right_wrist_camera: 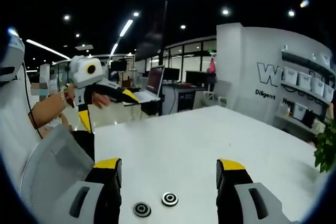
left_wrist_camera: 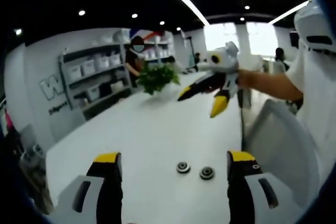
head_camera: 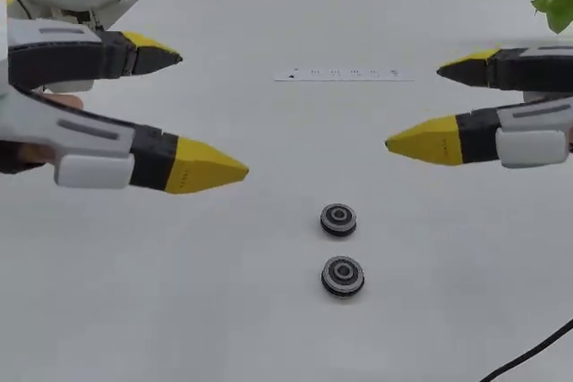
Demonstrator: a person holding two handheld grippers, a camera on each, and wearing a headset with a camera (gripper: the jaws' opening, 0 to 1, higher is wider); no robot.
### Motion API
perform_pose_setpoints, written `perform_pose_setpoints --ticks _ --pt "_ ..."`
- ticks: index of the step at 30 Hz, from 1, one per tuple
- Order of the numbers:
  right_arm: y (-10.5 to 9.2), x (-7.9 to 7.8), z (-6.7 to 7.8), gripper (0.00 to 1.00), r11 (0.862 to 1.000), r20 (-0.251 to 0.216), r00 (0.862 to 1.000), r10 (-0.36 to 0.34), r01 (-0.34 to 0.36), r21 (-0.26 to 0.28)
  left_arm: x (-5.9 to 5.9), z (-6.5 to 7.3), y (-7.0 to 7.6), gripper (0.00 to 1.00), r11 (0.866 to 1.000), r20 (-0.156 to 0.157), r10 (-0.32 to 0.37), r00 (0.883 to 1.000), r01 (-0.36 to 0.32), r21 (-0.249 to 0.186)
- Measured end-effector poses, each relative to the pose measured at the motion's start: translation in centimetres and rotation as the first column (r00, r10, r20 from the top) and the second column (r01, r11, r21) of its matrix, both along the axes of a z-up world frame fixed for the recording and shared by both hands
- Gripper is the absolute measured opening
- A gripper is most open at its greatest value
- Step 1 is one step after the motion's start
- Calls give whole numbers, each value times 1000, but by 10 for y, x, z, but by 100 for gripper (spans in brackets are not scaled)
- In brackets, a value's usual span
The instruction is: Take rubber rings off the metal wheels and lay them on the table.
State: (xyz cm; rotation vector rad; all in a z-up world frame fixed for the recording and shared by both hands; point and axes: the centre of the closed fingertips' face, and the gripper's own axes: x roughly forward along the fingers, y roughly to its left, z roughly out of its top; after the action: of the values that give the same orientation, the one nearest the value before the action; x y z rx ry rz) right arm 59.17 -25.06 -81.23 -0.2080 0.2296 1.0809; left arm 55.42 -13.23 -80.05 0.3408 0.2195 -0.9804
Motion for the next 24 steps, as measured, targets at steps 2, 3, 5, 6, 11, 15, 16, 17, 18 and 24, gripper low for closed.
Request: perform_pose_setpoints --ticks 2,3,5,6,11,15,16,17,18,24 --pt "3 10 3 69 1000 24 1000 -10 9 27 3 6 -7 81 999 22 -25 999 26 -25" --pt "5 13 4 68 999 29 1000 -6 5 35 4 9 -9 80 999 30 -31 999 32 -36" --pt "9 16 1 64 999 24 1000 4 -5 48 7 14 -16 79 996 50 -53 997 57 -75" --pt "14 14 -2 63 998 20 1000 14 -15 55 7 16 -19 79 993 53 -62 997 67 -95" --pt "20 11 -15 58 992 -1 998 58 -58 108 4 19 -42 77 976 79 -138 987 149 -158" --pt "18 6 -27 51 987 -10 997 72 -70 146 7 16 -57 74 962 92 -172 981 187 -200" --pt "18 6 -32 50 985 -20 996 82 -78 152 9 14 -61 72 958 90 -179 980 194 -209" --pt "17 5 -35 48 985 -25 996 86 -81 151 11 12 -63 71 957 89 -180 980 195 -214" --pt "17 4 -40 46 986 -31 995 93 -87 145 13 10 -66 69 956 91 -183 979 199 -218" --pt "15 2 -58 37 989 -48 993 110 -105 109 30 -2 -81 65 950 93 -186 978 203 -237"
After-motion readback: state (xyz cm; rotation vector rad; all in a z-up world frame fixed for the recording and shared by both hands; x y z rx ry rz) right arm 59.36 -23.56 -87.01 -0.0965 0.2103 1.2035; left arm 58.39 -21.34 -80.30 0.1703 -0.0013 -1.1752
